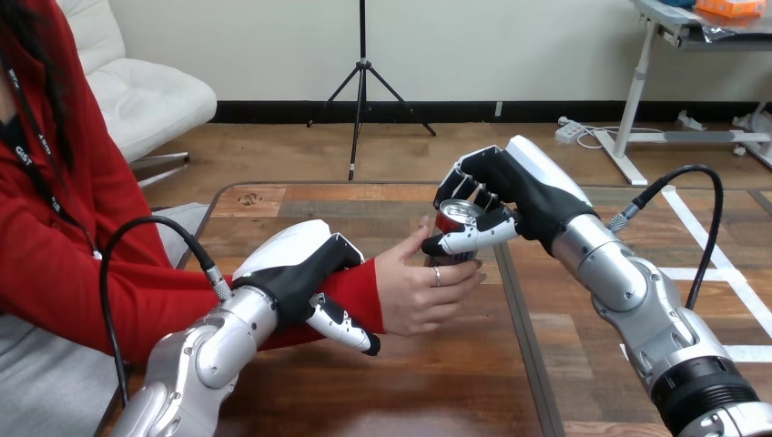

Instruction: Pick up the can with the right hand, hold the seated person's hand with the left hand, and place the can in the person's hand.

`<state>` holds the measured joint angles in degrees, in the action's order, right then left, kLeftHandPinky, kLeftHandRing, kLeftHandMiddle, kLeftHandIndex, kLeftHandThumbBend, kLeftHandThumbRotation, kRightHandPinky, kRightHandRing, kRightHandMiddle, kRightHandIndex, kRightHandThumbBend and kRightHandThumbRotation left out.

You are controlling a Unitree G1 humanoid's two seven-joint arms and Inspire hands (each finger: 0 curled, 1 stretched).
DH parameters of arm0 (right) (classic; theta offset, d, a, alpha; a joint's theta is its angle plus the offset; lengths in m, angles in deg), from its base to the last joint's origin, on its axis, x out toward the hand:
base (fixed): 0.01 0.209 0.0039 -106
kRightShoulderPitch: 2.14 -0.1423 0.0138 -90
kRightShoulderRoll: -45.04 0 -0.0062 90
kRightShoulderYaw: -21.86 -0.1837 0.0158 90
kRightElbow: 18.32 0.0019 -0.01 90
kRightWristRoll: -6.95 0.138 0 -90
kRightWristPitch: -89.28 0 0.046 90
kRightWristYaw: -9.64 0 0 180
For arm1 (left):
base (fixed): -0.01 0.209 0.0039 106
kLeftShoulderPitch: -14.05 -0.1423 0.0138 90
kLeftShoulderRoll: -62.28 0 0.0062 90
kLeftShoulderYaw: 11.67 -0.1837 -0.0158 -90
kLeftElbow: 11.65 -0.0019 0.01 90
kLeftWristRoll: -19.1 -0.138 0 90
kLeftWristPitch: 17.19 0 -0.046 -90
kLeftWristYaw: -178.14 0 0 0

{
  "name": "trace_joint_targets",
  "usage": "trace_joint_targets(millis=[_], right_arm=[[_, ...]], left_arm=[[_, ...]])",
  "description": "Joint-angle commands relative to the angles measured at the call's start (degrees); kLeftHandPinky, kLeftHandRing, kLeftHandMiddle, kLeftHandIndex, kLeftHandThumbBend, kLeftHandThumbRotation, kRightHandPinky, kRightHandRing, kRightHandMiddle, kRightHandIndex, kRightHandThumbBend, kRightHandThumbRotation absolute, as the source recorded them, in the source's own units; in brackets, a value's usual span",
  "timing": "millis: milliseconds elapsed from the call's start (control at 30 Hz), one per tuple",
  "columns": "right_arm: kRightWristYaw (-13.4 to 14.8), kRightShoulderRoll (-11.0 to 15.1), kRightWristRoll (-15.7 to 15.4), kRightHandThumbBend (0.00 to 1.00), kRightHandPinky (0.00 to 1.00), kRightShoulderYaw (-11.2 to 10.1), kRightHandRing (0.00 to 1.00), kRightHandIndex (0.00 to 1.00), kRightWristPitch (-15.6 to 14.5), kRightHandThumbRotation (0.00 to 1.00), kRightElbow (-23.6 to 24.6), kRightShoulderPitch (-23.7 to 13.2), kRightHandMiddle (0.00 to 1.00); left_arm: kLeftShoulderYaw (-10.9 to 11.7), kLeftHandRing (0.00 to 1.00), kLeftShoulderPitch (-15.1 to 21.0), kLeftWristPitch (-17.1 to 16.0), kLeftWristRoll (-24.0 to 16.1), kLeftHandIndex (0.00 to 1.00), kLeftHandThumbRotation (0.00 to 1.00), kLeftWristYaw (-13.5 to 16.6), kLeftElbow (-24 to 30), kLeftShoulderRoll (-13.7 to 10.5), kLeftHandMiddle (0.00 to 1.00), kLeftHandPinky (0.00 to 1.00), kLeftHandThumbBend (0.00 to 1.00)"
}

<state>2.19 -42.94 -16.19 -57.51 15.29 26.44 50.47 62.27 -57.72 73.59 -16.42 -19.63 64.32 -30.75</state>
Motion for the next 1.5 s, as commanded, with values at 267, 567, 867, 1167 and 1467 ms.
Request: trace_joint_targets(millis=[267,567,867,1167,1467], right_arm=[[0.14,-0.37,0.87,0.72,0.35,-0.65,0.38,0.44,2.47,0.00,6.76,-12.29,0.44],[0.26,-0.76,0.78,0.72,0.37,-0.60,0.39,0.44,1.80,0.00,7.07,-12.35,0.45],[0.02,-1.14,1.07,0.72,0.36,-0.72,0.38,0.45,1.27,0.00,7.57,-12.60,0.45],[-0.39,-1.05,1.12,0.72,0.33,-0.75,0.36,0.44,0.98,0.00,8.06,-12.75,0.45],[-0.60,-0.87,0.97,0.72,0.31,-0.68,0.35,0.44,0.82,0.00,8.50,-12.85,0.45]], left_arm=[[-0.53,0.27,14.28,-2.75,2.84,0.36,0.00,2.53,4.26,6.39,0.36,0.21,0.71],[-0.57,0.27,14.94,-2.07,2.75,0.37,0.00,2.05,3.69,6.51,0.36,0.21,0.70],[-1.01,0.28,15.10,-2.01,2.45,0.38,0.00,2.08,2.24,6.75,0.37,0.22,0.70],[-1.16,0.28,15.12,-1.74,2.10,0.38,0.00,2.23,1.31,7.08,0.37,0.22,0.70],[-0.94,0.27,14.85,-1.80,2.33,0.37,0.00,2.28,1.30,7.07,0.36,0.20,0.70]])
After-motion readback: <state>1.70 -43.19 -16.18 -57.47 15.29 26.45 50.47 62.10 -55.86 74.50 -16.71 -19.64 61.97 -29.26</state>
